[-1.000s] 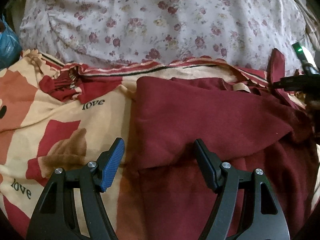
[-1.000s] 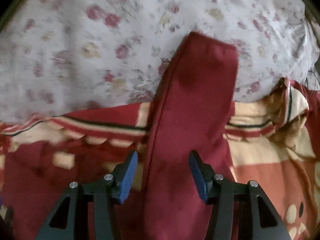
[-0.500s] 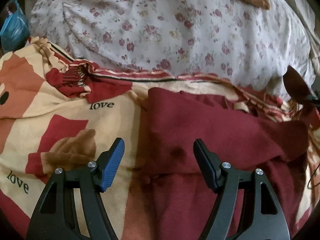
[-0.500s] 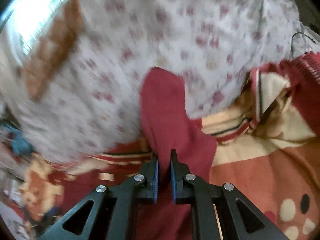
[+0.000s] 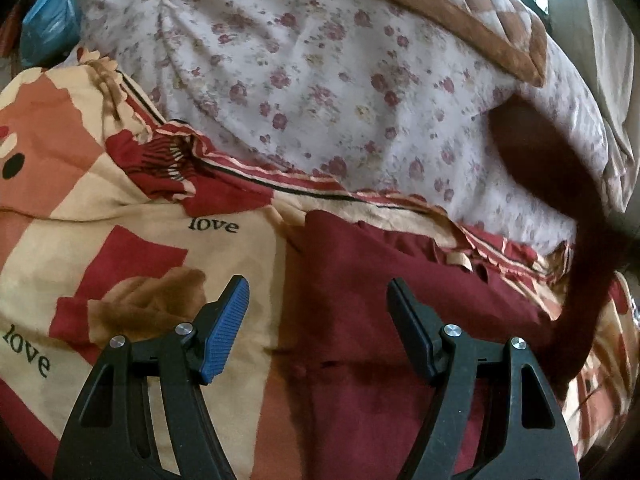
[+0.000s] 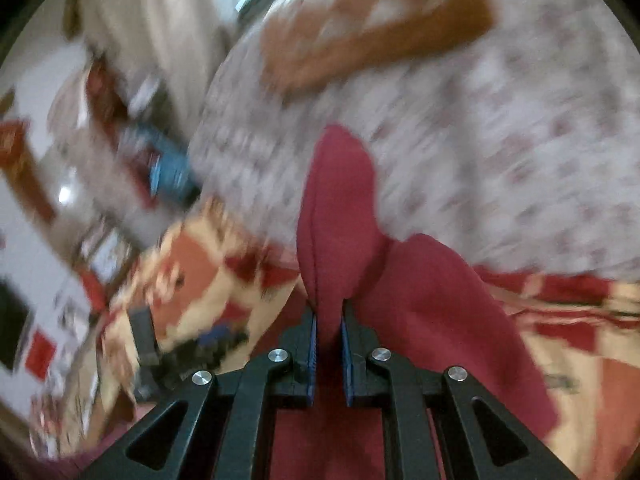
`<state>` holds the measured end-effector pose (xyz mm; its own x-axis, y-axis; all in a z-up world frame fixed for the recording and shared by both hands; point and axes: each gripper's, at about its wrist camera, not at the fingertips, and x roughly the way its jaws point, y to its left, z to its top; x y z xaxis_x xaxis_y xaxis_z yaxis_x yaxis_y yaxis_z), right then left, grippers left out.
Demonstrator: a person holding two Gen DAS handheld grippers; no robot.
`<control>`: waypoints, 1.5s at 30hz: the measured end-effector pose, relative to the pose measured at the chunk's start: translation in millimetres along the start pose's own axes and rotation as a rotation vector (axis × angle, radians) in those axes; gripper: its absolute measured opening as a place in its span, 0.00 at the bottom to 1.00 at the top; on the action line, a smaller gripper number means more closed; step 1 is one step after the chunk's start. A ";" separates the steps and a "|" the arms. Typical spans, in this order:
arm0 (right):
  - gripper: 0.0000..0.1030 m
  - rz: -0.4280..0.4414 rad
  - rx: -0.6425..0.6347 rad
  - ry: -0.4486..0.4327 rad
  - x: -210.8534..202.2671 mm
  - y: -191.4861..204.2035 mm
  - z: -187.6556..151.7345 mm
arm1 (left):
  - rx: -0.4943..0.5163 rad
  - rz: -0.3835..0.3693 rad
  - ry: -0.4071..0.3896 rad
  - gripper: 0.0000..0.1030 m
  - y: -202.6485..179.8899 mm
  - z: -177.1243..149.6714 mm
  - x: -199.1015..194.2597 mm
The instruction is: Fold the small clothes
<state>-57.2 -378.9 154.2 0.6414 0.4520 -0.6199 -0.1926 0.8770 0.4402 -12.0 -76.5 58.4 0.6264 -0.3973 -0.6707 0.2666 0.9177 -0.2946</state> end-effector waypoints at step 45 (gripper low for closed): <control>0.49 -0.450 0.302 0.103 -59.9 -119.5 -100.8 | 0.160 0.077 0.137 0.70 -43.3 -24.5 48.4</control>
<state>-147.5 -494.3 73.2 0.5328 0.0704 -0.8433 0.3148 0.9085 0.2748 -11.2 -135.7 22.0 0.5472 -0.3134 -0.7761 0.3419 0.9301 -0.1344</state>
